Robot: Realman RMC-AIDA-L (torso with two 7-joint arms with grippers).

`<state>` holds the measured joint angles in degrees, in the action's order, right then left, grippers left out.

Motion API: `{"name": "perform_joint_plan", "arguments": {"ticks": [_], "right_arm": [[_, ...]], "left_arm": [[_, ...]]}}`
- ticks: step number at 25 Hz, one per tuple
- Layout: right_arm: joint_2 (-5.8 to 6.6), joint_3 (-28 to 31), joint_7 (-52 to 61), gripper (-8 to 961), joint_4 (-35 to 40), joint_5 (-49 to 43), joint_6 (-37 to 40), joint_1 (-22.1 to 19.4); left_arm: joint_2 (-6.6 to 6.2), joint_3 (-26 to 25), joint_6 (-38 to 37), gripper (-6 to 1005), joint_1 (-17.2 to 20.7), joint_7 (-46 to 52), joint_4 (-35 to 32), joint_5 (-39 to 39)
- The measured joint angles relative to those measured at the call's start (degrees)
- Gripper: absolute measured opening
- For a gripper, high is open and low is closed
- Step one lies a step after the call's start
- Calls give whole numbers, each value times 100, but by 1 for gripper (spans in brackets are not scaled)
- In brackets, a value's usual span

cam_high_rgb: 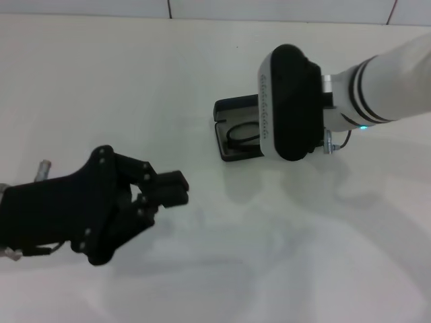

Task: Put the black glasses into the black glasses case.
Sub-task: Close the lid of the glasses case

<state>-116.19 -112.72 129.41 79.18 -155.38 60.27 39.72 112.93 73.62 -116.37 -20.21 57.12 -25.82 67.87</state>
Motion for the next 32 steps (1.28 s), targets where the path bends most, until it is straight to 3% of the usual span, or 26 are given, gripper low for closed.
{"name": "perform_joint_plan", "arguments": {"ticks": [3,7,10,14,17,18,19,23,25,29,32], "right_arm": [[-1,359,2,242,556,408,233,-392],[12,1395,-8,242,1337,1514,843,-966],[30,2538,-132,241,1787,2740,1337,-1464],[19,4030,-620,240,1836,4018,1847,-2128],[5,5249,-1184,239,1525,4731,2426,-2586],[3,5567,-1347,239,1327,4873,2608,-2680],[6,5930,-1569,239,1069,5032,2866,-2759],[41,6982,-2317,242,-21,5203,3844,-2851],[39,7678,-2738,243,-840,5215,4360,-2891],[30,8268,-2920,246,-1424,5241,4523,-2913],[33,8697,-3148,248,-1823,5259,4699,-2917]], "left_arm": [[20,-357,1,79,42,35,27,-2],[42,-967,8,80,-14,133,142,5],[7,-1305,64,80,-140,312,105,32],[-113,-1389,436,80,-534,686,-47,107],[-175,-1402,1116,80,-992,1201,-273,472],[-175,-1402,1116,80,-992,1201,-273,472],[-183,-1411,1723,80,-1315,1622,-517,887],[-112,-1406,2764,108,-1790,2173,-747,1696],[-28,-1388,3302,125,-2082,2348,-748,2154],[232,-1373,4379,158,-2556,2760,-761,3318],[406,-1375,4760,183,-2759,2856,-757,3830]]}}
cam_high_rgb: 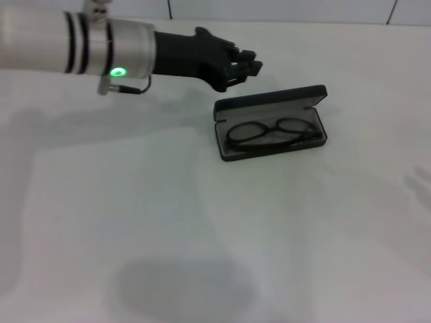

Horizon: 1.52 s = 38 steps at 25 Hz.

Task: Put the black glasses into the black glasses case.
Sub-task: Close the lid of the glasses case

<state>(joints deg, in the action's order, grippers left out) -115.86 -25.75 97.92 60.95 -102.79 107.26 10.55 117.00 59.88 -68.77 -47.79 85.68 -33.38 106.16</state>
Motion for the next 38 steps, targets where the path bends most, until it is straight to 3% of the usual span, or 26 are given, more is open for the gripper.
{"name": "perform_joint_plan", "arguments": {"ticks": [3,7,17,25,38], "right_arm": [[11,158,-153,250,-230,-30,54,-3],[17,174,-290,252,-471,-43,21,18],[29,120,-606,259,-1007,-166,-117,184],[29,120,-733,264,-1192,-271,-208,256],[46,124,-847,273,-1364,-271,-414,309]], "left_arm": [[153,10,314,194,-132,101,12,338],[246,20,431,199,-194,133,22,463],[299,322,741,213,-270,89,192,140],[316,1084,1459,214,-400,114,401,-224],[331,1188,1629,215,-458,93,634,-260]]}}
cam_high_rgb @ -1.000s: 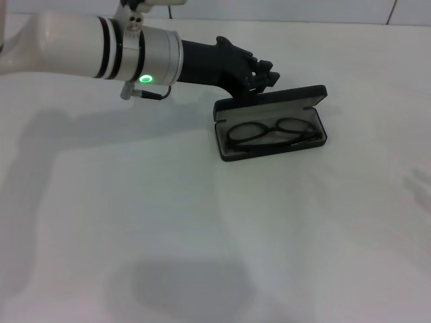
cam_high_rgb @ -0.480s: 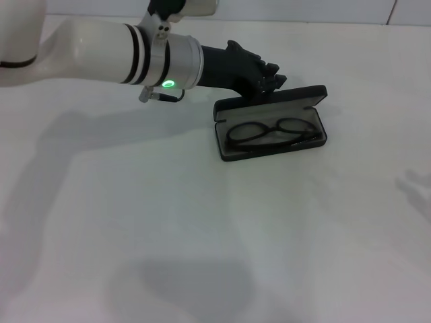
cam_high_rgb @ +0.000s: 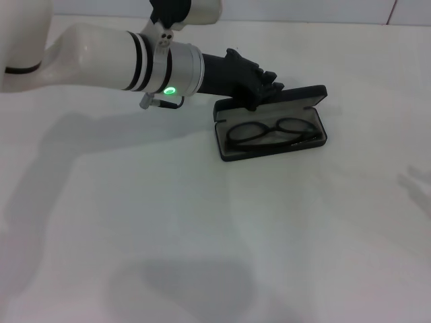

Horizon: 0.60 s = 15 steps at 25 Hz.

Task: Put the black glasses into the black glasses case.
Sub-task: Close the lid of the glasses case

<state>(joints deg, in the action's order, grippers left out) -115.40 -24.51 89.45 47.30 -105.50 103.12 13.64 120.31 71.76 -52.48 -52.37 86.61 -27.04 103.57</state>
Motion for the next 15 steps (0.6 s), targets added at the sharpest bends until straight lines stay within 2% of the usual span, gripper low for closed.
{"name": "perform_joint_plan", "arguments": {"ticks": [15], "right_arm": [[0,0,-33,283,-66,3,-154,77]], "left_arm": [[-16,50,-8,220,-10,31,60,39]]}}
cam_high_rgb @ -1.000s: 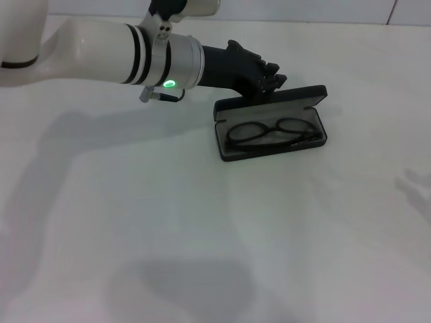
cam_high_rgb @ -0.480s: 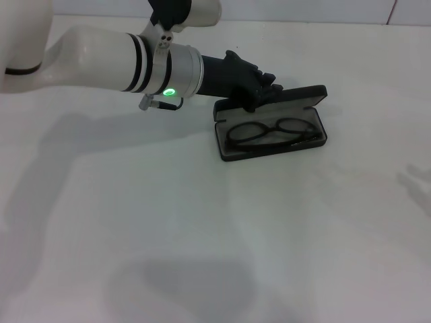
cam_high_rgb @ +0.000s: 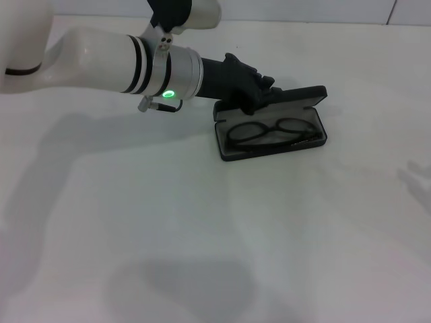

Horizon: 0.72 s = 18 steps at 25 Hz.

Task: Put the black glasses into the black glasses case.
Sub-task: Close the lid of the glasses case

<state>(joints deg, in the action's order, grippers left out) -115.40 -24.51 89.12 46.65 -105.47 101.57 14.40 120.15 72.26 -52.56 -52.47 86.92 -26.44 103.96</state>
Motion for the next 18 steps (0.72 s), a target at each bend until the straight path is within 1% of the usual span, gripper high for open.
{"name": "perform_joint_plan", "arguments": {"ticks": [4,12,18], "right_arm": [[0,0,-20,286,-31,1,0,2],[0,0,-44,291,-143,1,0,1],[0,18,-44,295,-143,8,29,-6]], "left_arm": [[-7,177,-22,223,1,39,4,-27],[0,270,-112,229,67,103,7,-45],[-1,332,-312,233,151,131,8,2]]}}
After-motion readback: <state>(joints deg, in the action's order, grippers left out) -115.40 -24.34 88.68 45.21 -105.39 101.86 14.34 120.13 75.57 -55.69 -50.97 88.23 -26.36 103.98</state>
